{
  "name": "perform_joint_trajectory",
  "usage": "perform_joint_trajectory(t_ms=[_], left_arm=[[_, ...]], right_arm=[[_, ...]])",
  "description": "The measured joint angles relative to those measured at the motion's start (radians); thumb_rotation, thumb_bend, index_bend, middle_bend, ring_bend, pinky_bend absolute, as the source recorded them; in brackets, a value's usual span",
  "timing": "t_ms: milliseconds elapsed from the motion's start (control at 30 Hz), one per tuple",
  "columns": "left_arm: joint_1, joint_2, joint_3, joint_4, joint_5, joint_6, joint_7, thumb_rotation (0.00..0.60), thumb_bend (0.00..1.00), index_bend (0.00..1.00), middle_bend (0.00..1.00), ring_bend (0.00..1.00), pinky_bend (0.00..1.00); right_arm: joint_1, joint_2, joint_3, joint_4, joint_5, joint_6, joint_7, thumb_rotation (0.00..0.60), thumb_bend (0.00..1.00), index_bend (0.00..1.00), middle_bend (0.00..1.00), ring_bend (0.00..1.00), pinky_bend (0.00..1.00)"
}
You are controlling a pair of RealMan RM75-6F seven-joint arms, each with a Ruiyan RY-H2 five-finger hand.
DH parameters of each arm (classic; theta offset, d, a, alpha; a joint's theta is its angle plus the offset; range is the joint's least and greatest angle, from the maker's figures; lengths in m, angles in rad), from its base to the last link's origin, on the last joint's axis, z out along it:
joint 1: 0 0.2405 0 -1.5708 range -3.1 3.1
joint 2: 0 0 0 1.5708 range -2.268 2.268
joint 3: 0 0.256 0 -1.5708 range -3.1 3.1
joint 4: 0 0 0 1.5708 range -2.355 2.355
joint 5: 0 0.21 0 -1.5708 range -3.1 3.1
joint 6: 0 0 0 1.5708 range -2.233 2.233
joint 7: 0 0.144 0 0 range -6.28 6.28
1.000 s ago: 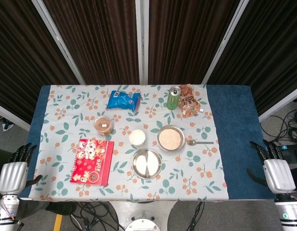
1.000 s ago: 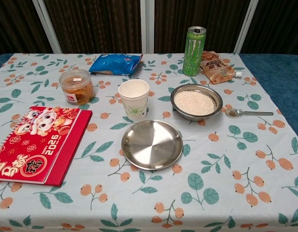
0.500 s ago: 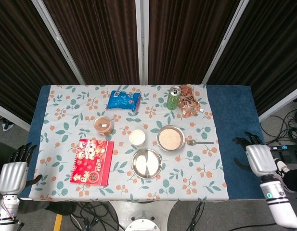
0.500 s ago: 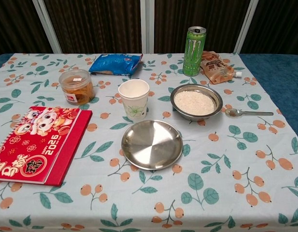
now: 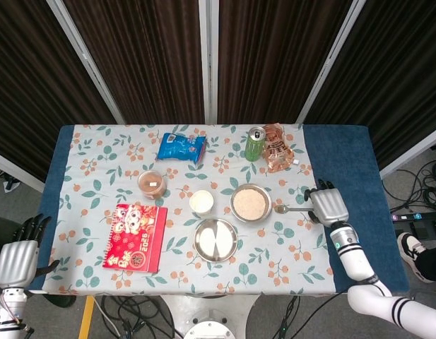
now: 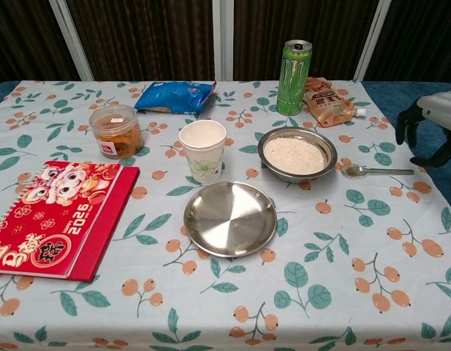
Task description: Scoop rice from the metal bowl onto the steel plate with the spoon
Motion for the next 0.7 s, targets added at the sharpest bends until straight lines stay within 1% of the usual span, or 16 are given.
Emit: perform_joint_trajectory(t_ms=[200, 367, 533, 700], left_arm=[[-0.004, -0.004, -0.002, 0.007, -0.006, -0.01, -0.004, 0.6, 0.07, 0.18, 0.19, 0.12, 0.22], [-0.004, -0.007, -0.002, 0.011, -0.008, -0.012, -0.006, 0.6, 0.07, 0.18, 0.19, 0.12, 0.22], [-0.003, -0.008, -0.002, 0.013, -0.008, -0.01, -0.008, 0.6, 0.07, 0.18, 0.19, 0.12, 0.22], [0.002, -0.01, -0.002, 0.017, -0.011, -0.007, -0.013, 0.6, 0.07, 0.18, 0.19, 0.12, 0.22]], right_arm=[[0.027, -0.076, -0.018, 0.103, 0.006, -0.016, -0.014, 0.6, 0.23, 0.44, 0.46, 0.13, 0.2], [0.036, -0.129, -0.032, 0.172, -0.007, -0.021, 0.006, 0.6, 0.23, 0.44, 0.46, 0.15, 0.19], [0.043, -0.162, -0.04, 0.213, -0.021, -0.021, 0.024, 0.6, 0.23, 0.45, 0.46, 0.15, 0.19], [0.047, -0.169, -0.042, 0.23, -0.027, -0.023, 0.029, 0.6, 0.23, 0.47, 0.46, 0.16, 0.19]])
